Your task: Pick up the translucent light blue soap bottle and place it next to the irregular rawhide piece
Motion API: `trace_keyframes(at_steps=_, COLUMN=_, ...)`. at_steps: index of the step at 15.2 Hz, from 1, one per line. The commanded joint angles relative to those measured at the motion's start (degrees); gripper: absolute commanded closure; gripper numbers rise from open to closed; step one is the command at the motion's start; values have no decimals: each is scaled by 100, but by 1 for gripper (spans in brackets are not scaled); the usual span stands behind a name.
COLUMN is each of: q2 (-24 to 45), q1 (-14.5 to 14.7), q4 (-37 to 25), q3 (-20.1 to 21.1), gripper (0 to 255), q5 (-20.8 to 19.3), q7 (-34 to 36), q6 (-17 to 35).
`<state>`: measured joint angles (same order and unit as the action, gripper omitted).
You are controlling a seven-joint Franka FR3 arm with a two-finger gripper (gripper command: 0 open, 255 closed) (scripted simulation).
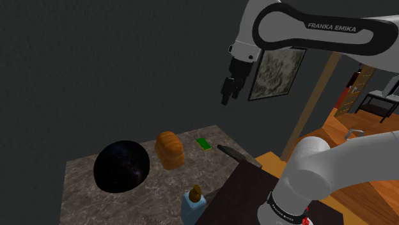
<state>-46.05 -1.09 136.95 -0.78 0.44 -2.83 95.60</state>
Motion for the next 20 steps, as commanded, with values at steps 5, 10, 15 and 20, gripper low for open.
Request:
trace_keyframes(at_steps=5, q2=-51, q1=99, q4=730, q3=210, gripper=0, q5=118, q7=170, q6=629)
trace_keyframes(at_steps=10, q2=67, q1=259, q4=1527, q3=496, gripper=0, q5=293, q7=389, q6=1483)
trace_keyframes(at_steps=15, q2=441, q1=452, q4=2178, q3=811, gripper=0, q5=492, q7=622, q6=2448)
trace_keyframes(at_steps=20, q2=1139, q1=652, q4=2647, q3=1156, gripper=0, q5=693, q7=876, q6=3554)
